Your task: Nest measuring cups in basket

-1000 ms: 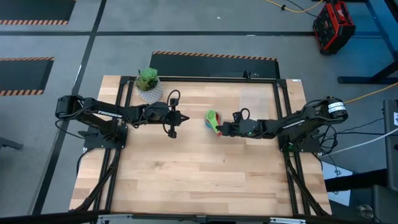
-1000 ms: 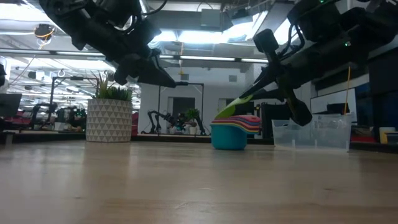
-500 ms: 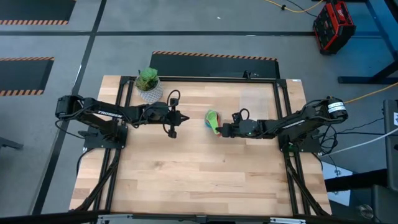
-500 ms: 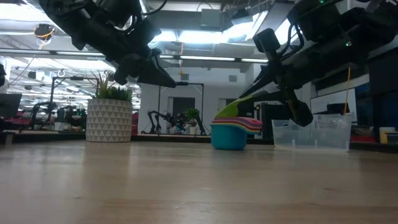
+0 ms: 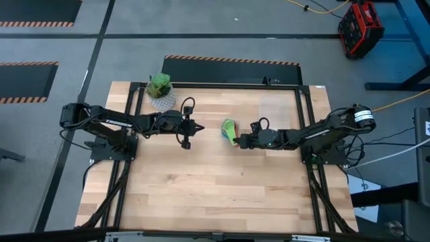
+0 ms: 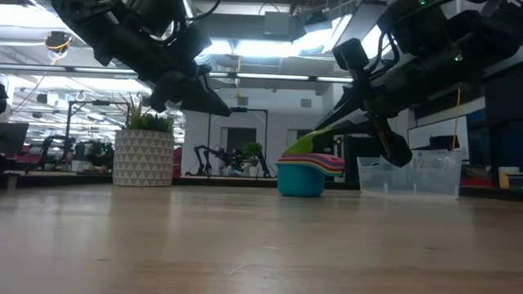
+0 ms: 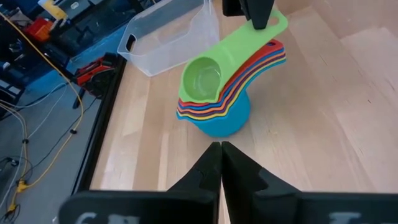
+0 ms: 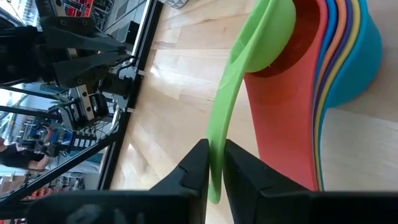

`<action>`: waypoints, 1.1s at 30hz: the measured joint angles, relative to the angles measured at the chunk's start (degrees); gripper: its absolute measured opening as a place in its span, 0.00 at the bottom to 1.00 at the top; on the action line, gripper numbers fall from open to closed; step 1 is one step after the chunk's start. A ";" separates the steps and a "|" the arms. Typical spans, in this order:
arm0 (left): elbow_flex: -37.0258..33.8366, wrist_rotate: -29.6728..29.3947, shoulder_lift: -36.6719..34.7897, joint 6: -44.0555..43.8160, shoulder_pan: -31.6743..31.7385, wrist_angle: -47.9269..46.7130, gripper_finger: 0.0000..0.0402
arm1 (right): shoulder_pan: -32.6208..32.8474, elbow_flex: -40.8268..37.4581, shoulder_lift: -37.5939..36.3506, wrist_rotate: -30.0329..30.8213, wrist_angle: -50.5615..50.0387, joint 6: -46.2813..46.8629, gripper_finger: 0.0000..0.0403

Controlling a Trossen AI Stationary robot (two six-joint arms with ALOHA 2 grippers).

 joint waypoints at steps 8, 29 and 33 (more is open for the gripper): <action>0.00 -0.21 0.00 0.00 0.00 -0.04 0.06 | 0.00 0.00 0.00 -0.02 0.00 0.08 0.12; 0.00 -0.24 0.00 0.00 0.00 -0.07 0.07 | 0.00 0.00 0.00 0.00 -0.32 -0.97 0.12; 0.00 -0.24 0.00 0.00 0.00 -0.07 0.07 | 0.00 0.01 0.00 1.23 -2.47 -1.30 0.12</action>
